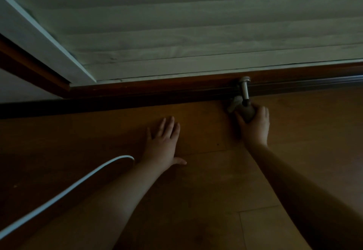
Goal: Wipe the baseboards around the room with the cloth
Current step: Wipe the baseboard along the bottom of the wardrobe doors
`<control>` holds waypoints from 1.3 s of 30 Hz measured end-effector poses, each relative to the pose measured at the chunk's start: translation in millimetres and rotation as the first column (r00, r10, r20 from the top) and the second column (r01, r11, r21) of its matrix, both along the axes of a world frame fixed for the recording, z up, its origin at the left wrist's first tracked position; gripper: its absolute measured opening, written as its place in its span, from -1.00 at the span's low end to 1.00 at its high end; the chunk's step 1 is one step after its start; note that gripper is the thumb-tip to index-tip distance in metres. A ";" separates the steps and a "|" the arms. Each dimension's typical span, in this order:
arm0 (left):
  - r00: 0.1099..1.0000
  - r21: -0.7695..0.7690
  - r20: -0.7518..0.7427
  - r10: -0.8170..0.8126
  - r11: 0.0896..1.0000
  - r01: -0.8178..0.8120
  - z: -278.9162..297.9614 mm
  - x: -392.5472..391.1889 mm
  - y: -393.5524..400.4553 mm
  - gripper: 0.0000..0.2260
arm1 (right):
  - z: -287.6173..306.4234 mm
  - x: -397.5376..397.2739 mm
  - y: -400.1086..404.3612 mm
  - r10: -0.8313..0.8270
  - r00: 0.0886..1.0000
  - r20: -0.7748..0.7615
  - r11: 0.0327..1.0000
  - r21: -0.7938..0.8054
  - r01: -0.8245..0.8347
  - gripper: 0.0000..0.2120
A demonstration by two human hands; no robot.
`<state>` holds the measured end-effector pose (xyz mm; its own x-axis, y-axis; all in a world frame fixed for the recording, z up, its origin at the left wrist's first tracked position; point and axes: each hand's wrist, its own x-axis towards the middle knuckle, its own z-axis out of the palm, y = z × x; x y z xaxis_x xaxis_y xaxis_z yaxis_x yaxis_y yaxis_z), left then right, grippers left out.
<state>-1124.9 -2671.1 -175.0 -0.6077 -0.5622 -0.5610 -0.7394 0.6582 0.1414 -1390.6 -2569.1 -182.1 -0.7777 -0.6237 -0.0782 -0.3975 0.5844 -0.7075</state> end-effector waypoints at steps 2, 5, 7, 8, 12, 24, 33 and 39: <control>1.000 0.002 -0.005 0.001 1.000 -0.001 1.2 -0.8 -0.5 0.09 | 4.9 29.9 -1.9 0.106 0.994 0.005 0.994 -0.004 -0.106 -0.49; 1.000 -0.015 -0.002 0.000 1.000 0.000 -0.6 -1.1 0.3 0.08 | 8.5 77.6 -19.4 0.283 0.959 0.024 0.958 -0.041 -0.282 -0.47; 1.000 -0.025 0.012 -0.007 1.000 0.007 -1.9 -0.6 1.2 0.06 | 11.0 106.3 -37.8 0.347 0.937 0.044 0.935 -0.088 -0.343 -0.49; 1.000 -0.029 0.025 -0.014 0.999 0.015 -2.2 -0.4 1.0 0.05 | 12.5 118.0 -47.5 0.367 0.928 0.062 0.927 -0.105 -0.360 -0.50; 0.999 -0.050 0.034 -0.018 0.999 0.019 -1.7 1.2 1.4 0.08 | 16.7 134.8 -75.6 0.333 0.934 0.128 0.933 -0.189 -0.307 -0.49; 0.999 -0.030 -0.033 0.000 1.000 -0.001 2.4 2.9 1.0 0.07 | -0.4 64.5 -43.2 -0.021 0.960 0.278 0.972 -0.220 0.084 -0.56; 1.000 -0.014 -0.019 0.006 1.000 -0.006 1.0 1.3 1.0 0.07 | -6.2 16.6 -19.5 -0.246 0.911 0.331 0.918 -0.223 0.329 -0.54; 1.000 0.000 0.001 0.011 1.000 -0.011 2.6 0.1 0.4 0.08 | 0.4 16.2 -3.8 -0.366 0.856 0.365 0.888 -0.137 0.439 -0.47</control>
